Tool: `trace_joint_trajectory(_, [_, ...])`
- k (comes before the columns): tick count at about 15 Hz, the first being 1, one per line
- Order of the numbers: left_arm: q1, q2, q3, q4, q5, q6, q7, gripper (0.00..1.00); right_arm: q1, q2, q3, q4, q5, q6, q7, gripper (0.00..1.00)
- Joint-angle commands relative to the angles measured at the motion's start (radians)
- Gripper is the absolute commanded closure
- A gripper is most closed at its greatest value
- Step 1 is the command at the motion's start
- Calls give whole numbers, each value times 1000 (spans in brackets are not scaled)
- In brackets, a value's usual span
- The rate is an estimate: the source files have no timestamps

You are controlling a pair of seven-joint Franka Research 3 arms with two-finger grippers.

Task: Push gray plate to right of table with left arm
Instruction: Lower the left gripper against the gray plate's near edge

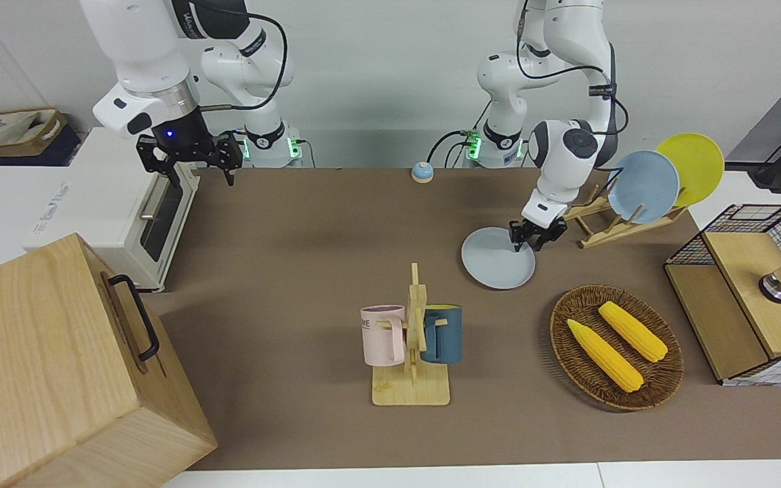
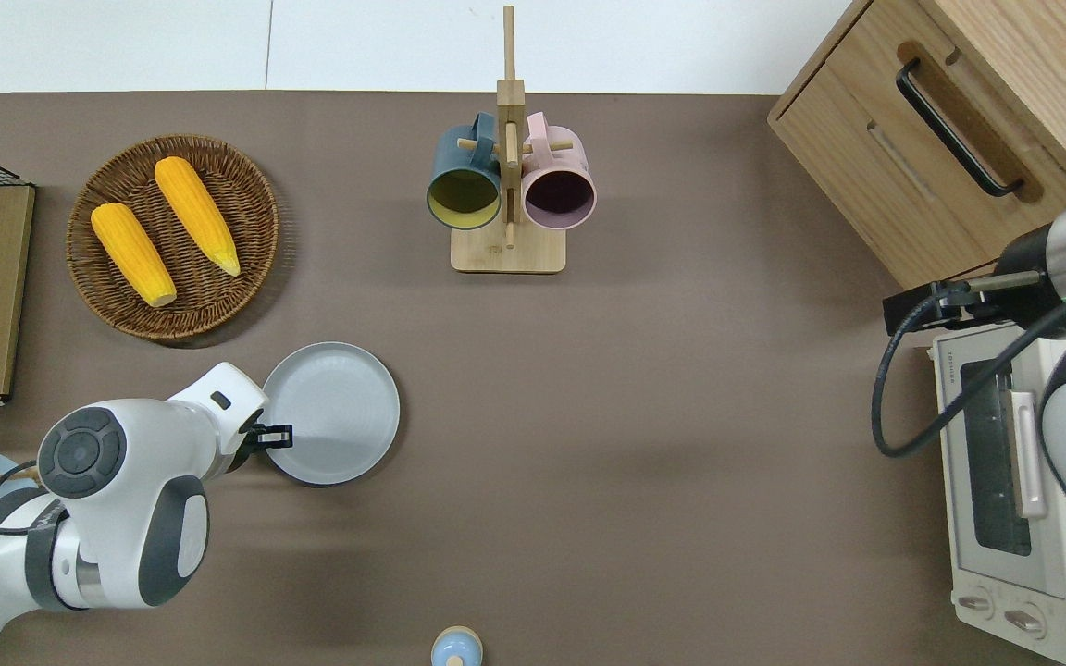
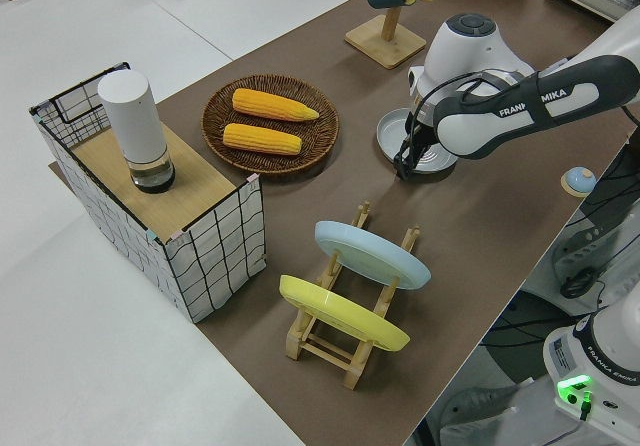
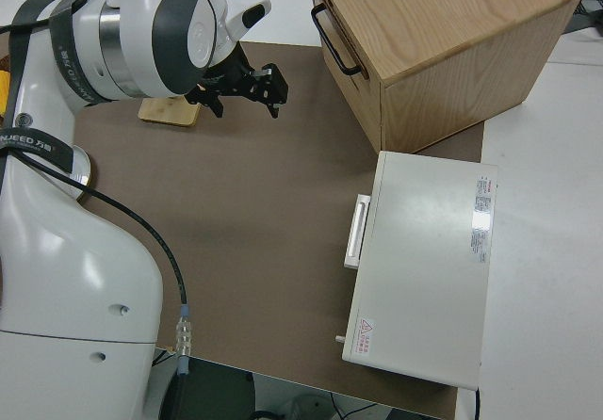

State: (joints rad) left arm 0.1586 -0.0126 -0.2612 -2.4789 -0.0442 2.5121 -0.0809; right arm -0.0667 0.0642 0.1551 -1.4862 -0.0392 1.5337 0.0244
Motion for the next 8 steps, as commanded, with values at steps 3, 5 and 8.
trace_joint_trajectory(3, [-14,-4,11,-17,-13,22,9,1000,-1,-6,0,1,7,-10,3,17])
trace_joint_trajectory(5, [-14,-3,11,-17,-13,22,9,1000,-1,-6,0,1,7,-10,3,17])
trace_joint_trajectory(8, [-16,9,10,-15,-13,22,4,1000,-1,-6,0,1,7,-10,3,17])
